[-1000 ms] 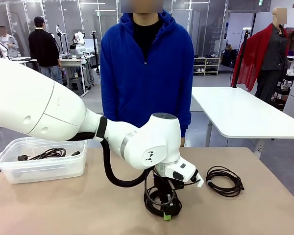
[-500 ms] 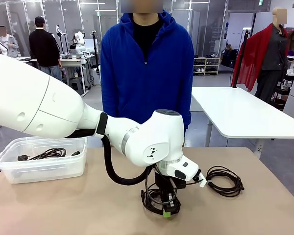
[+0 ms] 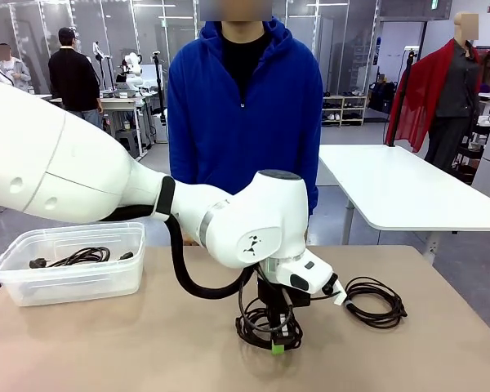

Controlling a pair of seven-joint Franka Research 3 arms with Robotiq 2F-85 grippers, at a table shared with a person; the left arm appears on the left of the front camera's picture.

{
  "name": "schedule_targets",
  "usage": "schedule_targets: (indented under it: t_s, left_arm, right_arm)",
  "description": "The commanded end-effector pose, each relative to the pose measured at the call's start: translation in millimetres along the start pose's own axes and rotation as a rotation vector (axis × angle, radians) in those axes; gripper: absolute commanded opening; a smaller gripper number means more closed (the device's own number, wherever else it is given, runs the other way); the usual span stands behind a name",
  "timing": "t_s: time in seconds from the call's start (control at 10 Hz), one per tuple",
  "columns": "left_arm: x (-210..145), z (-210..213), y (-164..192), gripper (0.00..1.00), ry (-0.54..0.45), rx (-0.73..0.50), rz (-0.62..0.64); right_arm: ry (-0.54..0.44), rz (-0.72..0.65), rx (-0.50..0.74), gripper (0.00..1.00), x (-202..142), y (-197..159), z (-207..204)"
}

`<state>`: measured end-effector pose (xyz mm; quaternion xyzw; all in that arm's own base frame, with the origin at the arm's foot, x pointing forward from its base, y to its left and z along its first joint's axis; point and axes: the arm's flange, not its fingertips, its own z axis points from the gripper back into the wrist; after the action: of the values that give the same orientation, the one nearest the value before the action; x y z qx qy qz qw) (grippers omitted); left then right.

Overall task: Organize and store the cables.
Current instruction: Place the USB Extension Cable into the Organizing box.

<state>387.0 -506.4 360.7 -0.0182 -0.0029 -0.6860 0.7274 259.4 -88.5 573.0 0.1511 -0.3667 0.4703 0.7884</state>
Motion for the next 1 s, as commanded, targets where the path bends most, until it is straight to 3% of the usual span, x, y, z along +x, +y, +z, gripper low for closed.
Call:
schedule_targets:
  t_s: [0.0, 0.3, 0.9]
  left_arm:
    - [-28.3, 39.6, -19.5, 0.01, 0.012, -0.017, -0.034]
    - [-45.2, 70.3, -29.3, 0.01, 0.027, 0.013, -0.014]
    - [-31.2, 70.2, -24.5, 0.01, 0.027, 0.024, -0.022]
  right_arm:
    - [0.0, 0.001, 0.0, 1.0, -0.7, 0.3, 0.3]
    - [0.0, 0.001, 0.0, 1.0, -0.7, 0.3, 0.3]
    - [0.0, 0.001, 0.0, 1.0, -0.7, 0.3, 0.3]
